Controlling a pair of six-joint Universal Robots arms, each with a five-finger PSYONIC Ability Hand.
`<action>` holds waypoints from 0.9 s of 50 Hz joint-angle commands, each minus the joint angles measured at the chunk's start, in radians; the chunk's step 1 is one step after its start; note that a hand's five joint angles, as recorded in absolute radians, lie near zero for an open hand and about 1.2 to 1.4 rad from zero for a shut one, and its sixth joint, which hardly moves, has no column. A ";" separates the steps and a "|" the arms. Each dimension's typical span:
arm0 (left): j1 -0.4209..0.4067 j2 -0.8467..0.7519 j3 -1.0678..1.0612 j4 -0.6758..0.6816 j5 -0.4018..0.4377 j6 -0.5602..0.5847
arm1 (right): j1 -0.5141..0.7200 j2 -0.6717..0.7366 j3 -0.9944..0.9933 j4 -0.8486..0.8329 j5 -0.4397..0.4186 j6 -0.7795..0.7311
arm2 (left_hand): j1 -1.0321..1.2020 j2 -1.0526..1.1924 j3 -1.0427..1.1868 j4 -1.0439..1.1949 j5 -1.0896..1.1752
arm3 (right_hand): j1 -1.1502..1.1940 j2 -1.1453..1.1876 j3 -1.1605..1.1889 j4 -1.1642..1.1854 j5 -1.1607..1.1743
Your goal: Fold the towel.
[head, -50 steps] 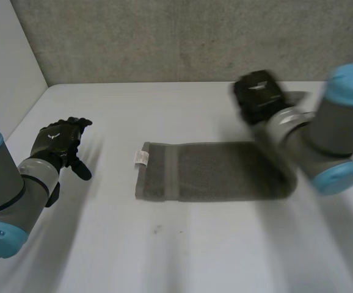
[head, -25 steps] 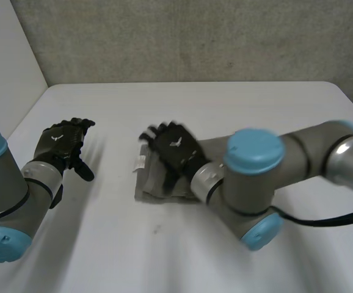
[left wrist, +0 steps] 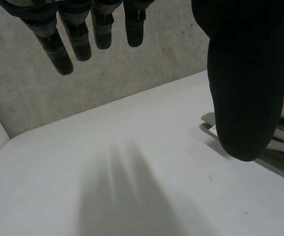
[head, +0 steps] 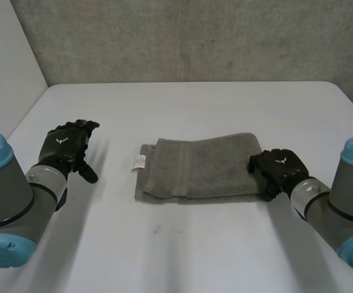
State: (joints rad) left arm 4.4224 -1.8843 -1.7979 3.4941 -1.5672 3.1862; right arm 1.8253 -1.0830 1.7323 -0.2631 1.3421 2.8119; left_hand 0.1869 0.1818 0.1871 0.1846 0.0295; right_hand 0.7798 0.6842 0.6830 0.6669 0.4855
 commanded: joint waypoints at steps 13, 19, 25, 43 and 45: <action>-0.005 0.013 -0.005 0.002 0.001 0.000 | 0.024 -0.040 -0.081 -0.148 0.020 -0.025 | 0.009 0.014 0.009 0.011 -0.008 | 0.616 0.712 0.713 0.729 0.736; -0.006 0.017 -0.005 0.002 0.001 0.000 | 0.262 0.033 -0.250 -0.122 0.020 -0.028 | 0.009 0.014 0.009 0.011 -0.008 | 0.616 0.712 0.713 0.729 0.736; -0.008 0.022 -0.003 0.002 -0.019 -0.002 | 0.416 0.164 -0.390 -0.036 -0.014 -0.032 | 0.009 0.014 0.009 0.011 -0.008 | 0.616 0.712 0.713 0.729 0.736; -0.041 0.063 0.081 -0.026 -0.034 -0.019 | 0.486 0.129 -0.405 0.061 0.012 0.024 | 0.041 0.046 0.041 0.044 0.024 | -0.605 -0.510 -0.509 -0.492 -0.486; -0.087 0.060 0.135 -0.069 -0.033 -0.022 | 0.462 0.091 -0.382 0.059 0.025 0.066 | 0.041 0.046 0.041 0.044 0.024 | -0.605 -0.510 -0.509 -0.492 -0.486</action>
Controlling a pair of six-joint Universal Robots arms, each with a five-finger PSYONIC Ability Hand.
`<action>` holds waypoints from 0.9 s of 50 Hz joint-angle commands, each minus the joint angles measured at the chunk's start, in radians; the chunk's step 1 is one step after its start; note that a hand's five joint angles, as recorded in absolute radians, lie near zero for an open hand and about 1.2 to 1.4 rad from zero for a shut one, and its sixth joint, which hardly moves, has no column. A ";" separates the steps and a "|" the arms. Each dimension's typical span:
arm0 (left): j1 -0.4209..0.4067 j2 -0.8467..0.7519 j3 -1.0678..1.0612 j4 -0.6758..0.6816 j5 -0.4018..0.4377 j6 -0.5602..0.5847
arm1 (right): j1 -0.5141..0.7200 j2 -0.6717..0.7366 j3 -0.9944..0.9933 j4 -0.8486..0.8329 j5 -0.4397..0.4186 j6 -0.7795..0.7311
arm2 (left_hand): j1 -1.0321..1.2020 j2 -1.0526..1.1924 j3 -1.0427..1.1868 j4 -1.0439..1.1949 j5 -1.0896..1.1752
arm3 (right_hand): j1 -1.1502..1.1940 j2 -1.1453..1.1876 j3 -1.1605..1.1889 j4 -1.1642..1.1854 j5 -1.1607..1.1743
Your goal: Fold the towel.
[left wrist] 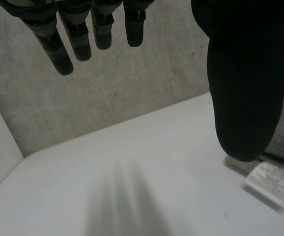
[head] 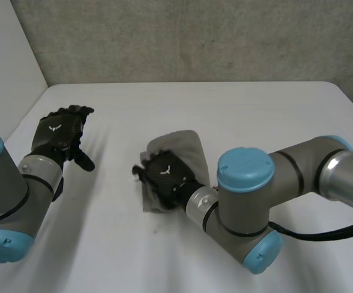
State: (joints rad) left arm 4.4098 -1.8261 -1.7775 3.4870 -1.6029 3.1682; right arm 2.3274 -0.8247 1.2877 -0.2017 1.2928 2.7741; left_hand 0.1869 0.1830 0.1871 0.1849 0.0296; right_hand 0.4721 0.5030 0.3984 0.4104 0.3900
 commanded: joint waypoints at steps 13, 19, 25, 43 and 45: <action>-0.312 -0.247 0.472 -0.166 0.003 -0.106 | -0.335 -0.353 0.188 0.002 0.083 0.570 | 0.041 0.045 0.041 0.043 0.024 | -0.298 -0.329 -0.224 -0.236 -0.390; -0.366 -0.358 0.601 -0.246 0.003 -0.157 | -0.358 -0.349 0.222 0.002 0.075 0.585 | 0.038 0.042 0.038 0.040 0.021 | -0.298 -0.329 -0.224 -0.236 -0.390; -0.391 -0.484 0.659 -0.347 -0.009 -0.198 | -0.356 -0.292 0.217 0.004 0.066 0.581 | 0.035 0.039 0.035 0.037 0.018 | -0.298 -0.329 -0.224 -0.236 -0.390; -0.331 -0.458 0.487 -0.347 -0.270 -0.140 | -0.223 -0.002 -0.068 0.229 0.013 0.381 | 0.012 0.016 0.012 0.014 -0.005 | -0.298 -0.329 -0.224 -0.236 -0.390; -0.329 -0.456 0.474 -0.347 -0.270 -0.140 | -0.218 0.021 -0.089 0.237 0.019 0.371 | 0.012 0.016 0.012 0.014 -0.005 | -0.298 -0.329 -0.224 -0.236 -0.390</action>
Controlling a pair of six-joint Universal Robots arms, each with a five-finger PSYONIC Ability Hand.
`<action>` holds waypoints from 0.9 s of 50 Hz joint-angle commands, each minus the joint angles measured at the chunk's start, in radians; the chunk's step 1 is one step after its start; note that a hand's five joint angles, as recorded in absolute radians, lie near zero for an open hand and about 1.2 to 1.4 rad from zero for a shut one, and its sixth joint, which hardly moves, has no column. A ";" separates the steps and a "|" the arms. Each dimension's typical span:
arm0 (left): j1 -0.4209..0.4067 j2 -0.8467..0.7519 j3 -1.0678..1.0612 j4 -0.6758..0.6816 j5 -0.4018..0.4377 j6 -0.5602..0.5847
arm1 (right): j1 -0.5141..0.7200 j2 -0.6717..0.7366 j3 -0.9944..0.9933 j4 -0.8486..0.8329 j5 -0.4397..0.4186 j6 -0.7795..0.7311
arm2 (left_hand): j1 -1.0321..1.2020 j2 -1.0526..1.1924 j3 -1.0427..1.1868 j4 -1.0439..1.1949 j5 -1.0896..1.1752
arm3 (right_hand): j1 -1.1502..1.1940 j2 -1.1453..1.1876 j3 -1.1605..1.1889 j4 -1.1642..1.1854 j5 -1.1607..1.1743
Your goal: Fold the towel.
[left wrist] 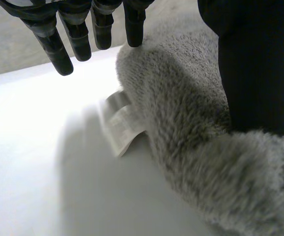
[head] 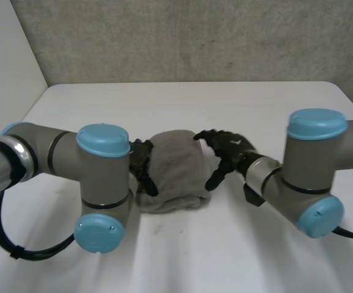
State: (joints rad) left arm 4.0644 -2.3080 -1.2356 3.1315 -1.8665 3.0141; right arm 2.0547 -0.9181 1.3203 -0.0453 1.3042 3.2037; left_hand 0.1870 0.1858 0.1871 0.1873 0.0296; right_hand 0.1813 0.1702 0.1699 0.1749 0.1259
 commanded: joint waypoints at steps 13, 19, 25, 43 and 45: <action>0.014 0.140 -0.133 0.009 -0.005 0.014 | 0.056 0.066 -0.174 0.088 0.078 -0.105 | 0.000 0.001 0.000 0.000 -0.017 | -0.007 0.004 0.005 0.000 -0.126; 0.022 0.272 -0.128 0.007 -0.005 0.014 | 0.044 -0.131 -0.127 0.076 0.099 -0.102 | 0.000 0.001 0.000 0.000 -0.017 | -0.007 0.004 0.005 0.000 -0.126; 0.091 0.460 -0.127 -0.004 0.000 0.017 | -0.008 -0.330 -0.086 0.064 0.228 -0.119 | 0.000 0.001 0.000 0.000 -0.017 | -0.007 0.004 0.005 0.000 -0.126; 0.220 0.717 -0.133 -0.219 0.176 0.011 | -0.088 -0.535 0.040 0.113 0.288 -0.205 | 0.000 0.001 0.000 0.000 -0.017 | -0.007 0.004 0.005 0.000 -0.126; 0.220 0.719 -0.133 -0.219 0.176 0.012 | -0.093 -0.535 0.036 0.117 0.293 -0.203 | 0.000 0.001 0.000 0.000 -0.017 | -0.007 0.004 0.005 0.000 -0.126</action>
State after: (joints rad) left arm 4.2803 -1.5947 -1.3720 2.9230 -1.7112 3.0251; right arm 1.9781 -1.4391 1.3436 0.0667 1.6014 2.9985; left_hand 0.1819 0.1803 0.1871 0.1780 0.0296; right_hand 0.1804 0.1702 0.1664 0.1748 0.1259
